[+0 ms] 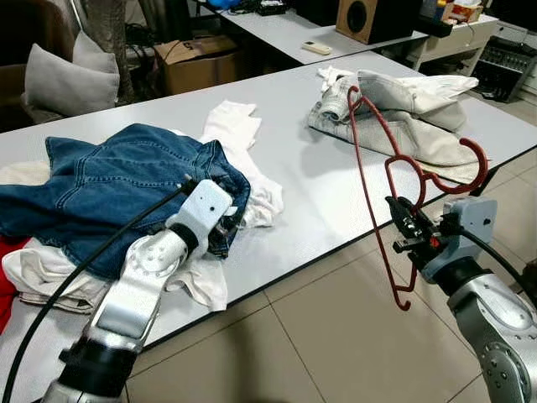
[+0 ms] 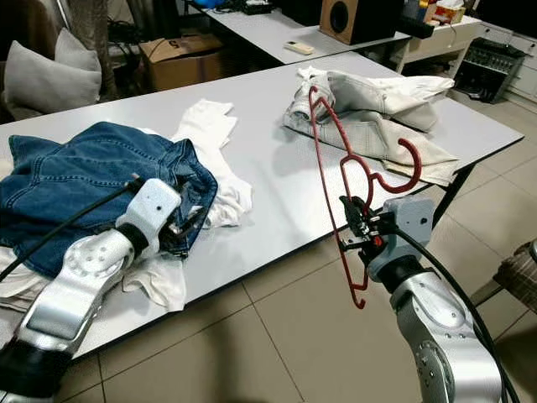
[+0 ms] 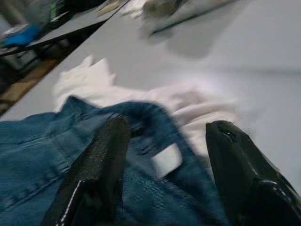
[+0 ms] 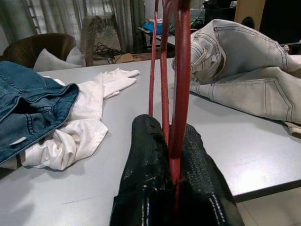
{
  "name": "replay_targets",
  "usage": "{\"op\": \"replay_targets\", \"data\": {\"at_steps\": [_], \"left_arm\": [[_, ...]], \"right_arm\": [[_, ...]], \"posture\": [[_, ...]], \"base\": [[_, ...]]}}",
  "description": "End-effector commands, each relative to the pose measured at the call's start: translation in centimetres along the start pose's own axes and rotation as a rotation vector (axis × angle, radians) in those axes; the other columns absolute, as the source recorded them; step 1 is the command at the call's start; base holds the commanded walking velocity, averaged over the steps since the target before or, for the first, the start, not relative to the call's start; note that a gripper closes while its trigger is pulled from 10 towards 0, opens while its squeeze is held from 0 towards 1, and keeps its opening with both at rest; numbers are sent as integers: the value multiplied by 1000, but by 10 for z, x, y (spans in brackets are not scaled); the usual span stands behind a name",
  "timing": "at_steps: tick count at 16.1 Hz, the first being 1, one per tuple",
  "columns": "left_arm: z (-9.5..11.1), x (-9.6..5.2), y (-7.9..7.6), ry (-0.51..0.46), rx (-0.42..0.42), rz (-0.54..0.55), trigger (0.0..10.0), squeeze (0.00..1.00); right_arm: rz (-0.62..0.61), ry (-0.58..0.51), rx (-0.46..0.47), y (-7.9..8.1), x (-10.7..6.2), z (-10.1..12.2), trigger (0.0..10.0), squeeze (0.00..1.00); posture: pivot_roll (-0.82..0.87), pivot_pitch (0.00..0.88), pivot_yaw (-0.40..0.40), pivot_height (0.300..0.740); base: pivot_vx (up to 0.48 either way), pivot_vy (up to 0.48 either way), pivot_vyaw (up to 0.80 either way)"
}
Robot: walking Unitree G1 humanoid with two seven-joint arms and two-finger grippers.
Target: Hang hanger
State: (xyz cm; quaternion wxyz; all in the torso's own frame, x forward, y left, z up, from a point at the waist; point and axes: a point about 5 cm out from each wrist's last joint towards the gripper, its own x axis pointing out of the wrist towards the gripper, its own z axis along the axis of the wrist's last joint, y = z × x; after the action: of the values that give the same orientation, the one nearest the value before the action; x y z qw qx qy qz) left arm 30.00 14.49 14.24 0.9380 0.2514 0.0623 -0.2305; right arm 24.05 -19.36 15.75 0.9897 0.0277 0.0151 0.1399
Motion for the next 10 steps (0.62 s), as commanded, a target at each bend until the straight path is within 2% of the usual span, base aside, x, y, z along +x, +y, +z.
{"op": "replay_targets", "data": {"at_steps": [1,3,6,7,8,9,10], "left_arm": [[-4,3,-4,35,8,8,10000,0],[-7,3,-6,54,-29,10,10000,0],[-16,3,-2,117,5,52,10000,0],[-19,2,0,146,-11,62,6980,0],[-21,2,0,161,-26,65,6980,0],[-23,1,0,177,-29,70,3373,0],[-25,1,0,193,-31,77,2392,0]], "right_arm": [[2,-5,-21,0,1,2,10000,0],[0,-4,-22,0,0,2,10000,0],[-1,-4,-24,0,-1,2,10000,0],[0,-4,-24,2,0,2,10000,0],[1,-3,-24,2,0,1,10000,0],[2,-3,-24,3,0,1,10000,0],[4,-2,-25,3,0,1,10000,0]], "posture": [[-192,0,10,740],[-194,0,12,740],[-195,0,15,740],[-193,0,15,740],[-193,0,15,740],[-193,0,15,740],[-194,0,16,740]], "base": [[0,0,0],[0,0,0],[0,0,0],[0,0,0],[0,0,0],[0,0,0],[0,0,0]]}}
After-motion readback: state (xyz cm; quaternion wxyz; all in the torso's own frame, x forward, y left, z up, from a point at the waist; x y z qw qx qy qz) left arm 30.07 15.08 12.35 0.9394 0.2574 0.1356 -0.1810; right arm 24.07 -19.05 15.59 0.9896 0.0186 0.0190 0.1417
